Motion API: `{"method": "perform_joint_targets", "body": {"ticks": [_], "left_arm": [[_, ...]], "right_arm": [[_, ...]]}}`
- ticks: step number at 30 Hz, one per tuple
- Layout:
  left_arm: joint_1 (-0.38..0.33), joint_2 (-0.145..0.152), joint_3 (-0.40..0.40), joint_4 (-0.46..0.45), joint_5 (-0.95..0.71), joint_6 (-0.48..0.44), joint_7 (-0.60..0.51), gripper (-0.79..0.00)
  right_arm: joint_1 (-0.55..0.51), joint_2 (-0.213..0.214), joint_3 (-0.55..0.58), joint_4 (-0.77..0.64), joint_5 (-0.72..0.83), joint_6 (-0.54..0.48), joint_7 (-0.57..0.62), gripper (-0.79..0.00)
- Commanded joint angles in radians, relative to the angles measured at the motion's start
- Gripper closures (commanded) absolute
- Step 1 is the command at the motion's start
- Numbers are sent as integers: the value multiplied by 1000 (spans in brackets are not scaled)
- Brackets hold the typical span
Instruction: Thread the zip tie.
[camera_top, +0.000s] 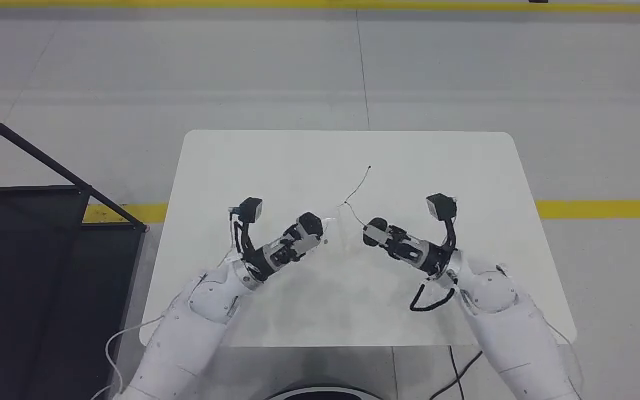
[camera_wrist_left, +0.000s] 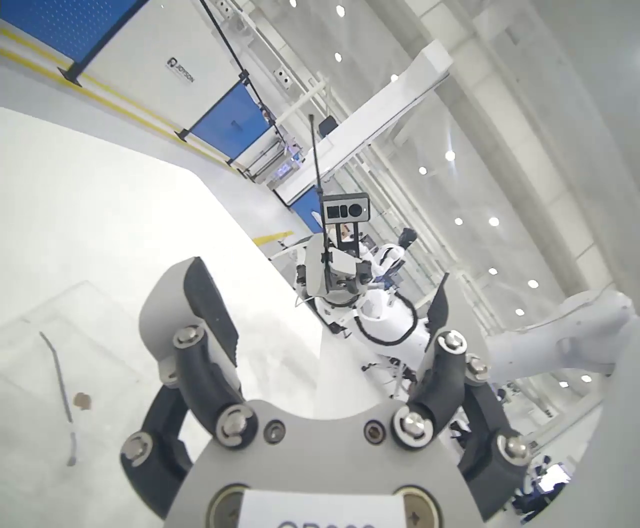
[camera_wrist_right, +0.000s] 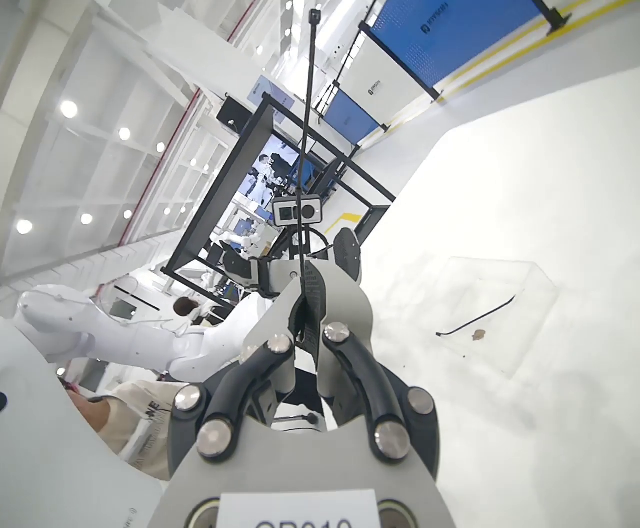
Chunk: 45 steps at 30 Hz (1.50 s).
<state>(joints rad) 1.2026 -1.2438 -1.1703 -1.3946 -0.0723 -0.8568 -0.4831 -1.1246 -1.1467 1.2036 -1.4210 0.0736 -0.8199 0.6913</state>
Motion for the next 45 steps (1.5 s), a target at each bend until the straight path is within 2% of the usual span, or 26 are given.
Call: {"method": "perform_joint_targets", "body": {"ticks": [1,5,10,19,21,30,35,39,40,41,42,45], "left_arm": [[-12,5,9,5,-153,25,-99,-785],[-38,17,20,15,-428,125,-324,-785],[-74,24,18,51,-698,292,-579,-785],[-77,25,16,56,-707,300,-591,-785],[-68,24,22,30,-709,324,-584,-785],[-68,18,45,11,-844,475,-668,-785],[-84,10,51,35,-910,511,-697,-720],[-91,5,52,46,-928,515,-687,-570],[-93,4,51,49,-929,516,-685,-474],[-94,3,51,51,-929,516,-685,-453],[-95,3,52,52,-927,517,-687,-391],[-97,0,56,55,-923,520,-694,-369]], "right_arm": [[-16,-1,7,-10,-59,-61,-51,0],[-45,-3,22,-25,-157,-147,-135,0],[-74,-4,36,-41,-245,-192,-203,0],[-74,-4,36,-41,-245,-192,-203,0],[-77,-4,36,-58,-257,-189,-212,0],[-135,-2,60,-181,-491,-192,-403,0],[-154,3,54,-198,-647,-192,-524,0],[-154,8,40,-193,-740,-192,-609,0],[-153,10,36,-191,-760,-192,-627,0],[-153,12,32,-189,-779,-192,-645,0],[-153,13,29,-186,-794,-192,-663,0],[-151,19,18,-181,-831,-192,-706,0]]}}
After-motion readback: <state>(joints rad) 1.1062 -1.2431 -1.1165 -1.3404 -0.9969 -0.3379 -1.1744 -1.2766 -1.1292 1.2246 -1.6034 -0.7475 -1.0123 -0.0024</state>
